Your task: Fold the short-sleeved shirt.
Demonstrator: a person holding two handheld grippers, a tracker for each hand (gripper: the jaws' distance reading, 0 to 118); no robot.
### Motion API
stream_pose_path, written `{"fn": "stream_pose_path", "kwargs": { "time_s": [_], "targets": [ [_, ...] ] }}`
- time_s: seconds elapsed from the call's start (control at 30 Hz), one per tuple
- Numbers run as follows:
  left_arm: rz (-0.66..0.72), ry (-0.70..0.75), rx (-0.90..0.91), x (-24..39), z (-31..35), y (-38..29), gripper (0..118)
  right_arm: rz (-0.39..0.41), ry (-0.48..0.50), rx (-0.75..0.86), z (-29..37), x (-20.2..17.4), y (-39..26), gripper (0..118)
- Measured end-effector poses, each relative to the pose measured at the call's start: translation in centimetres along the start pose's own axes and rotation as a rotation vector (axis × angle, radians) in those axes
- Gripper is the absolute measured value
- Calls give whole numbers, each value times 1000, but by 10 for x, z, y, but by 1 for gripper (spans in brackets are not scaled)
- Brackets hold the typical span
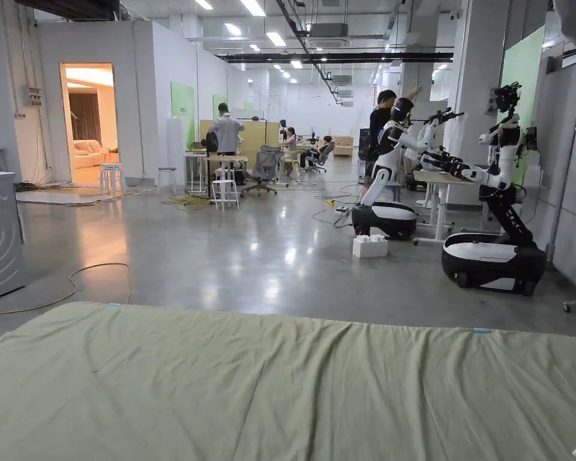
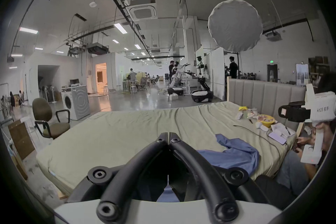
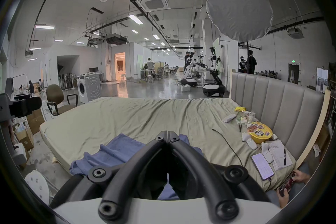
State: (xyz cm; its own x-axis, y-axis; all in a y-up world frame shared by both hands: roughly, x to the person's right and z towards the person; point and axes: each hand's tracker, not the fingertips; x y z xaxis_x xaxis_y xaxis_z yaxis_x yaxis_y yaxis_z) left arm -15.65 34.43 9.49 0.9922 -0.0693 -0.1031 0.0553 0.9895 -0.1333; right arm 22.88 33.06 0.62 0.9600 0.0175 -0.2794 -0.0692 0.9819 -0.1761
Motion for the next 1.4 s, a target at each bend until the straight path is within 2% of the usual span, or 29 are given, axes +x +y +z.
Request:
{"fn": "stream_pose_path", "kwargs": {
  "time_s": [0.1, 0.23, 0.6, 0.8, 0.93, 0.97, 1.0, 1.03, 1.07, 1.1, 1.13, 1.2, 1.3, 1.4],
  "targets": [
    [13, 1, 9, 1, 1, 3, 0, -7, -9, 14, 2, 3, 2, 0],
    [20, 3, 5, 1, 0, 6, 0, -54, -4, 11, 1, 8, 2, 0],
    [31, -10, -40, 0, -11, 3, 0, -76, -19, -7, -3, 8, -6, 0],
    [54, -56, -118, 2, -56, -19, 0, -77, -10, -64, -12, 13, -21, 0],
    [112, -136, -239, 1, -117, -41, 0, -93, -23, -129, -18, 19, -40, 0],
    [130, -145, -261, 1, -136, -47, 2, -103, -25, -146, -20, 21, -44, 0],
    [152, -157, -298, 1, -160, -53, 11, -116, -32, -170, -22, 24, -50, 0],
    [158, -172, -324, 0, -185, -58, 22, -125, -38, -186, -24, 27, -54, 0],
    [157, -193, -360, 0, -215, -64, 41, -135, -43, -211, -27, 30, -59, 0],
    [120, -194, -418, 4, -242, -71, 53, -141, -47, -226, -30, 33, -63, 0],
    [83, -187, -450, 7, -272, -79, 61, -145, -54, -242, -31, 37, -68, 0],
    [57, -214, -559, 10, -328, -97, 64, -155, -68, -273, -35, 43, -74, 0],
    [140, -210, -670, 3, -392, -125, 66, -163, -90, -304, -35, 50, -81, 0],
    [123, -117, -749, 0, -432, -150, 66, -165, -99, -324, -30, 58, -88, 0]
  ]
}}
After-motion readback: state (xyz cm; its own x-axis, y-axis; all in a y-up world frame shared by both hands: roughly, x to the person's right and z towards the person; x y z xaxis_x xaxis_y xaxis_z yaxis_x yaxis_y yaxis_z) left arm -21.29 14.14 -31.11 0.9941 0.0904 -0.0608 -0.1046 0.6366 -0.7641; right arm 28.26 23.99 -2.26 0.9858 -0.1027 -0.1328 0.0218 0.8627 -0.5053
